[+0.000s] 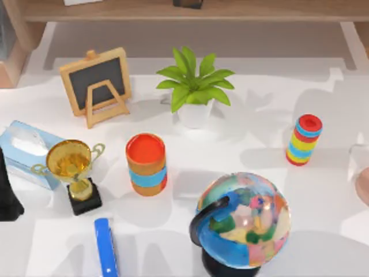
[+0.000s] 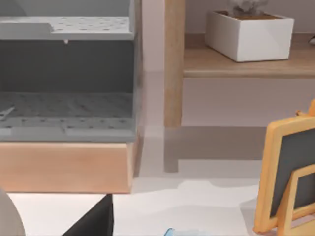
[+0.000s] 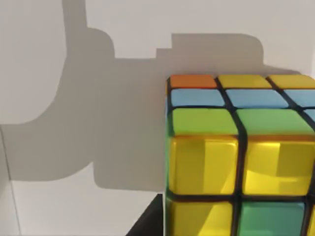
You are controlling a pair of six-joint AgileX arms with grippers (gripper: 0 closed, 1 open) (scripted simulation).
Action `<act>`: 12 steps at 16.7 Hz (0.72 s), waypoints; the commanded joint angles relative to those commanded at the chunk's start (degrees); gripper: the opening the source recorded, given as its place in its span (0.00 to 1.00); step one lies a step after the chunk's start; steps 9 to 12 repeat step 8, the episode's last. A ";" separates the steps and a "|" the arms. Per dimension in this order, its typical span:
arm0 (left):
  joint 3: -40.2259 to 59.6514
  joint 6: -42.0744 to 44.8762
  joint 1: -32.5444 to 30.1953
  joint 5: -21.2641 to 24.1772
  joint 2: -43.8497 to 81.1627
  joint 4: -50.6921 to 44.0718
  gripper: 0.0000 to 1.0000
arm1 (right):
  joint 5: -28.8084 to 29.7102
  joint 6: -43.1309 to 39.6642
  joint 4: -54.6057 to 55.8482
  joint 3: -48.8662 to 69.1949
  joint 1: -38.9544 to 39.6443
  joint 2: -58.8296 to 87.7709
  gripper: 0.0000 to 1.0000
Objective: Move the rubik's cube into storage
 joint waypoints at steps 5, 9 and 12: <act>0.00 0.00 0.00 0.00 0.00 0.00 1.00 | 0.00 0.00 0.00 0.00 0.00 0.00 1.00; 0.00 0.00 0.00 0.00 0.00 0.00 1.00 | 0.00 0.00 0.00 0.00 0.00 0.00 1.00; 0.00 0.00 0.00 0.00 0.00 0.00 1.00 | 0.00 0.00 0.00 0.00 0.00 0.00 1.00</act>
